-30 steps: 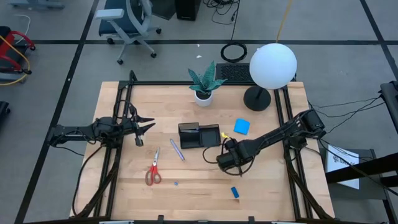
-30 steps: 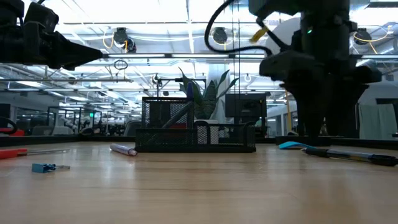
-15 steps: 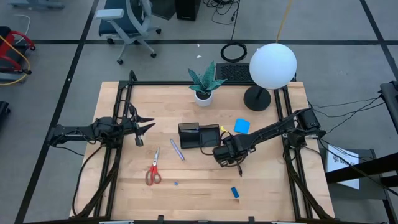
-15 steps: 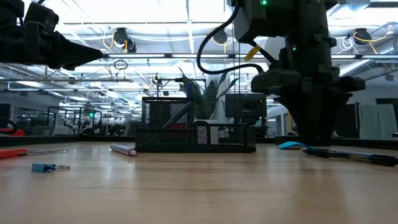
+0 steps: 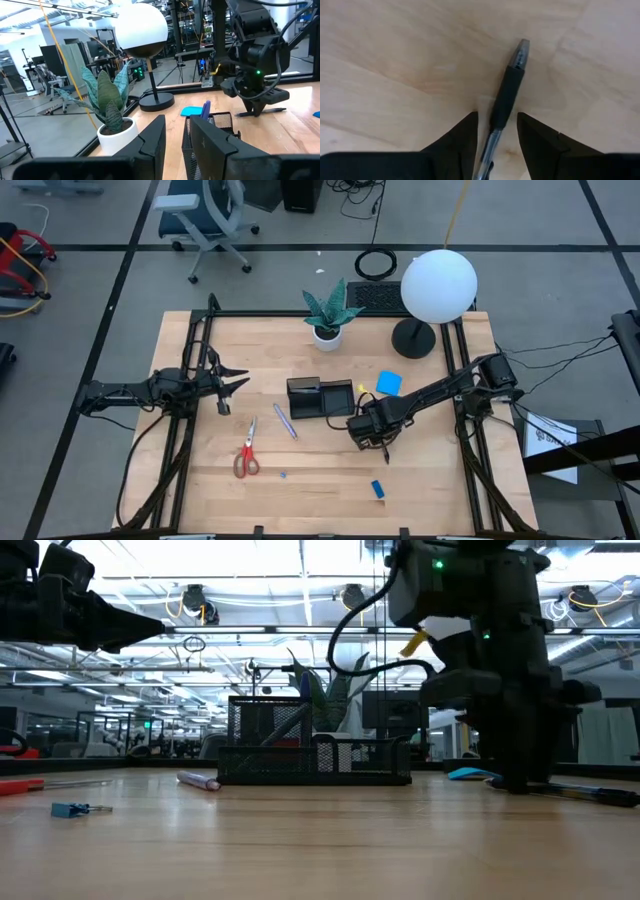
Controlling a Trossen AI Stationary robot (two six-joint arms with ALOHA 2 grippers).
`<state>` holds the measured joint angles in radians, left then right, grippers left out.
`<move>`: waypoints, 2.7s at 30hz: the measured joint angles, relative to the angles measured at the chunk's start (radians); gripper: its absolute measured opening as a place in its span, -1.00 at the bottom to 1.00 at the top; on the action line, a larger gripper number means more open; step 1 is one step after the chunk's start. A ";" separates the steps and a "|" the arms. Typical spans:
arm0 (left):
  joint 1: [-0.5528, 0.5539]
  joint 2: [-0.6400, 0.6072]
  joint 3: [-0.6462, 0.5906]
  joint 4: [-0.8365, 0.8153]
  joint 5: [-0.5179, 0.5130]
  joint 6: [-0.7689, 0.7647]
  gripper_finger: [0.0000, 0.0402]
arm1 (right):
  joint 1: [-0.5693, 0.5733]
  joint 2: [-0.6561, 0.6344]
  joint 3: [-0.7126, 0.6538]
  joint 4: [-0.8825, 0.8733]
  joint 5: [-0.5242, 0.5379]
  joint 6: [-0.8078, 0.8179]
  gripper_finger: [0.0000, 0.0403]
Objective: Pick and place office supplies into organizer
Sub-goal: Put the black pen into the top left section of the desk organizer
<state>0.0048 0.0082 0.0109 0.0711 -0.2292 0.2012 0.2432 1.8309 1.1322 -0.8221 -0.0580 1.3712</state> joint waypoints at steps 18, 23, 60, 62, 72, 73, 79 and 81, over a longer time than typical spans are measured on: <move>0.000 0.000 0.000 0.000 0.000 0.000 -0.52 | 0.000 0.003 -0.034 0.065 -0.002 -0.132 -0.90; 0.000 0.000 0.000 0.000 0.000 0.000 -0.52 | 0.000 -0.007 -0.034 0.074 -0.001 -0.134 -0.87; 0.000 0.000 0.000 0.000 0.000 0.000 -0.52 | -0.113 -0.363 -0.035 0.757 0.372 -1.235 -0.90; 0.000 0.000 0.000 0.000 0.000 0.000 -0.52 | -0.124 -0.359 -0.035 0.828 0.370 -1.291 -0.90; 0.000 0.000 0.000 0.000 0.000 0.000 -0.52 | -0.163 -0.342 -0.146 1.312 0.261 -1.480 -0.90; 0.000 0.000 0.000 0.000 0.000 0.000 -0.52 | -0.173 -0.342 -0.165 1.358 0.261 -1.482 -0.90; 0.000 0.000 0.000 0.000 0.000 0.000 -0.52 | -0.238 -0.342 -0.246 1.593 0.170 -1.488 -0.90; 0.000 0.000 0.000 0.006 0.000 0.008 -0.52 | -0.256 -0.342 -0.264 1.654 0.122 -1.489 -0.90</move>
<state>0.0051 0.0086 0.0105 0.0770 -0.2291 0.2090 -0.0130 1.4891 0.8684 0.8318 0.0637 -0.1177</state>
